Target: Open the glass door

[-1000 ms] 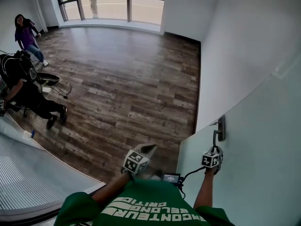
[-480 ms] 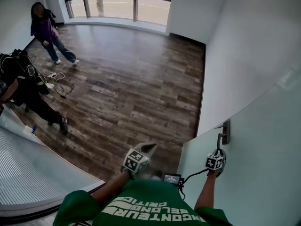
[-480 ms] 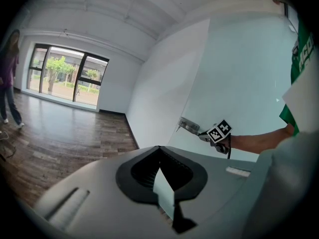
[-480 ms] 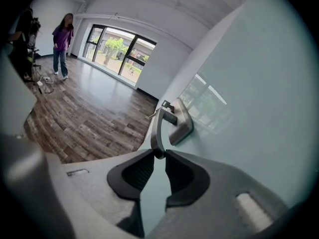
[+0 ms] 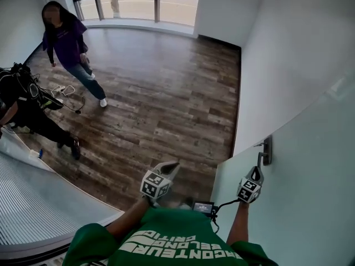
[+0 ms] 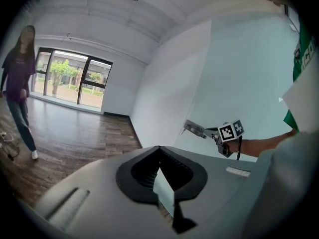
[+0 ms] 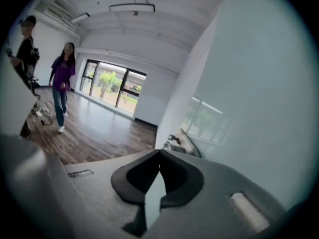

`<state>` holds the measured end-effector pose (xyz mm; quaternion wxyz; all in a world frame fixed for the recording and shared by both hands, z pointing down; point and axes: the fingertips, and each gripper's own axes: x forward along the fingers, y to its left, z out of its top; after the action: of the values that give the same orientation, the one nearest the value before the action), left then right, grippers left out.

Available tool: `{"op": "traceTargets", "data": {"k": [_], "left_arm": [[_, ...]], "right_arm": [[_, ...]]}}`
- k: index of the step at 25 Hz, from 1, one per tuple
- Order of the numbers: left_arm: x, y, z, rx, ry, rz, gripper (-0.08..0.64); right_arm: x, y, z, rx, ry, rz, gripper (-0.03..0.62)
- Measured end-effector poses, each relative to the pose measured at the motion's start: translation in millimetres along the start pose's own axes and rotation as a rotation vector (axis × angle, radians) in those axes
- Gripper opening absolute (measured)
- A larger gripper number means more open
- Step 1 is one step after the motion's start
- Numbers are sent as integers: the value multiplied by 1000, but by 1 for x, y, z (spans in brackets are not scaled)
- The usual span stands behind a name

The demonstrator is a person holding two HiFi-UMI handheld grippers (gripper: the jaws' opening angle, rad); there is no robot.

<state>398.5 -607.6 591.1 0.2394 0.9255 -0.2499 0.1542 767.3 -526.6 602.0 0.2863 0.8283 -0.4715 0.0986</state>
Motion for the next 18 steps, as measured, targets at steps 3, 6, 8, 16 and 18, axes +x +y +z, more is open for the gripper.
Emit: {"op": "traceTargets", "data": {"k": [3,6,8,16,18], "left_arm": [[-4,5,4,1,-9,6,17],[-4,7,8,5,-21,8,17],[-2,6,11,10,-25,8,17],[24,-19,27,43,-51,-15,17],[34,-29,31,53,-60,-20,17]], "right_arm": [[-13,37,29,38,-100,115,-6],[-27,66,55,136,-174,229,-6],[-38,78,72,213,-212,295,-6],[-59,104,113,264,-306,485,-6],[-61,109,115,243,-320,533,-6]]}}
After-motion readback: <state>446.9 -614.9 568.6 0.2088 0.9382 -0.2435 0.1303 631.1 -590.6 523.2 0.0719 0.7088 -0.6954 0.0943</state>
